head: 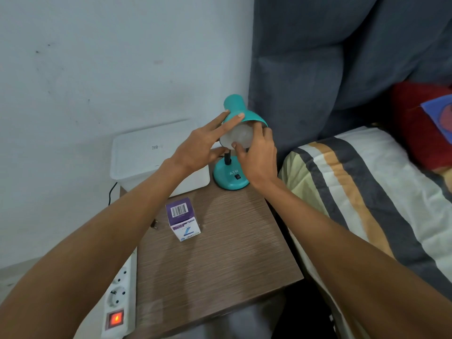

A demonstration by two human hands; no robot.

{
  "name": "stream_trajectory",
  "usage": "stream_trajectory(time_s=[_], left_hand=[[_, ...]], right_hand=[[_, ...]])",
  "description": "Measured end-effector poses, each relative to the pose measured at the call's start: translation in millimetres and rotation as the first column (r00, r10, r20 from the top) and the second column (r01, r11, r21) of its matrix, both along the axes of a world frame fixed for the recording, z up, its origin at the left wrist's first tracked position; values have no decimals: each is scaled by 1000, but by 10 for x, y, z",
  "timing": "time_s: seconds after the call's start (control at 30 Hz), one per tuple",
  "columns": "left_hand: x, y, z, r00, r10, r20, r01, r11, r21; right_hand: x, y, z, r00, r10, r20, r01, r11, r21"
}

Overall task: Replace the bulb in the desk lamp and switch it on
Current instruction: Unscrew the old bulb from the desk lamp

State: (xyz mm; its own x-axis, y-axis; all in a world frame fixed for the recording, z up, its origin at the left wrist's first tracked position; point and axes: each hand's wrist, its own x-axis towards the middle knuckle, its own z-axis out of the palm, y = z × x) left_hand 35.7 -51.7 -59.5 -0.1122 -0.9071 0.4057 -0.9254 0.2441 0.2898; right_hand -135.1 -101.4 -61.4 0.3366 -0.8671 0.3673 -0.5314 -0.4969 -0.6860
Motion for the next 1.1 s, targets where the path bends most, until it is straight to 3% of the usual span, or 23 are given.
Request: stream_trajectory(time_s=[0.1, 0.23, 0.3, 0.5, 0.8, 1.1], left_hand=[[4, 0, 19, 1000, -3, 2, 3, 1000, -2], [-14, -9, 7, 1000, -6, 7, 6, 1000, -10], [-11, -6, 0, 1000, -2, 1, 2, 1000, -9], [5, 0, -9, 1000, -5, -1, 5, 1000, -9], [2, -28, 7, 1000, -3, 15, 3, 1000, -2], [0, -39, 2, 1000, -4, 4, 4, 1000, 7]], right_hand=[[-16, 57, -67, 1000, 26, 18, -25, 999, -36], [14, 87, -51, 985, 13, 171, -35, 991, 126], [32, 60, 5, 985, -18, 173, -11, 985, 170], [48, 58, 33, 998, -31, 55, 28, 997, 66], [117, 85, 26, 948, -74, 308, 2, 973, 229], [142, 97, 13, 936, -113, 334, 25, 966, 258]])
